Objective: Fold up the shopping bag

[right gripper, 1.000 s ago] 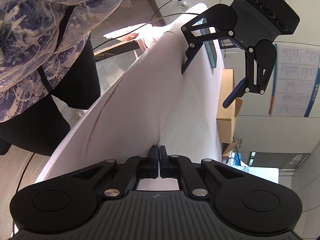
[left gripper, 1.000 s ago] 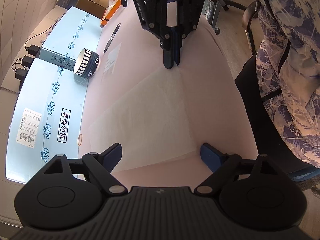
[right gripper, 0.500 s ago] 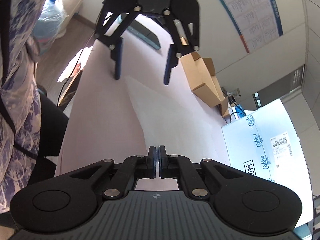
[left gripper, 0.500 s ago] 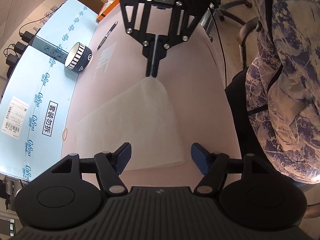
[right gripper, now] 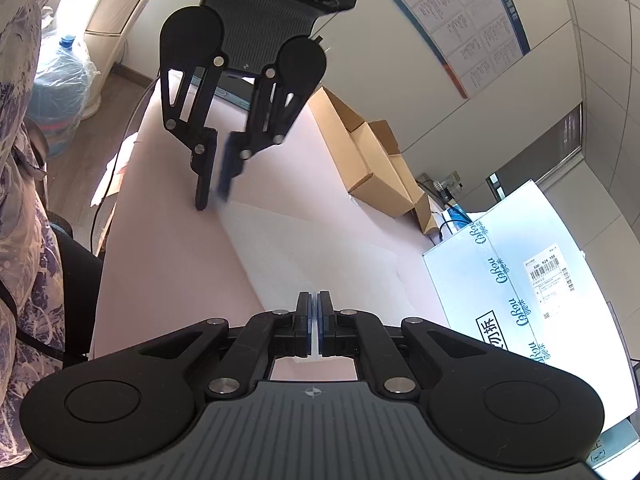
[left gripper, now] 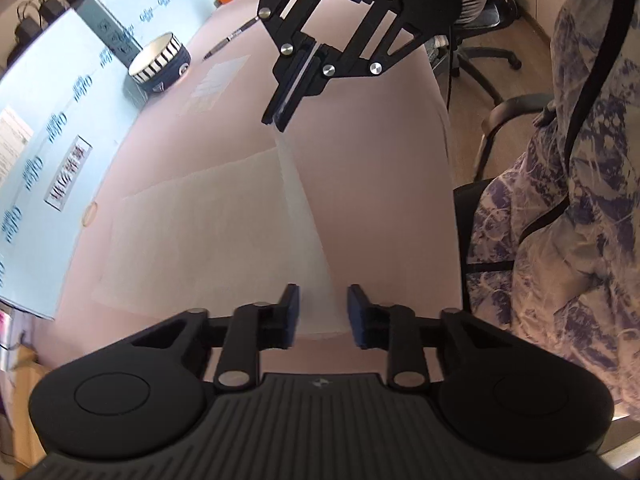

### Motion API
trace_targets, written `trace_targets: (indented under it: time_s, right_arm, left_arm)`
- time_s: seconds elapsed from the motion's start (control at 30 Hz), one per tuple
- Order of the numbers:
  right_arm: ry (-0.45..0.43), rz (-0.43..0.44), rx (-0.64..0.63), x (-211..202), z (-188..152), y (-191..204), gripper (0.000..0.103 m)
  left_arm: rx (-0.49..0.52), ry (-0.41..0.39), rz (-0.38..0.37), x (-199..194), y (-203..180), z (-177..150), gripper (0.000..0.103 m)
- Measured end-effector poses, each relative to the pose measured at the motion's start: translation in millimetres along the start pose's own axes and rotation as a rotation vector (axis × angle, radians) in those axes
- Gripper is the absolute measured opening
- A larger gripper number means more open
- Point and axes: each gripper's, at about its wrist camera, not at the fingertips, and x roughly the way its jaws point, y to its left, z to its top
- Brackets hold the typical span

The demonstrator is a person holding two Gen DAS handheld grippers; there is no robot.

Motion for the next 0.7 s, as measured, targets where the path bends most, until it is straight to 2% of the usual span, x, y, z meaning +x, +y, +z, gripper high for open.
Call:
trace_targets:
  time_s: [0.07,0.13,0.23,0.4,0.53,0.7]
  right_arm:
    - [-0.001,0.009,0.013,0.8,-0.8,-0.8,0.003]
    - [0.003,0.012,0.023,1.4,-2.1,-1.1,0.003]
    - [0.01,0.018,0.06,0.7,-4.7,-4.2,0.003]
    - [0.052,0.053,0.166,10.4,-12.5,-12.4,0.003]
    - [0.071,0.087,0.285,16.6,-21.6,-17.0,0.003]
    - [0.078,0.107,0.367,20.0,-29.7,-20.1,0.003]
  left_arm:
    - [-0.115,-0.015,-0.081,2.5,19.6,-3.2,0.003]
    - [-0.164,-0.019,-0.11,4.1,30.4,-4.1,0.003]
    - [-0.24,-0.007,-0.223,6.5,47.9,-7.0,0.003]
    - [-0.335,0.06,-0.362,18.1,80.2,-6.0,0.003]
    - [-0.357,0.109,-0.409,28.4,101.3,1.1,0.004]
    - [-0.367,0.161,-0.476,39.2,118.4,8.6,0.004]
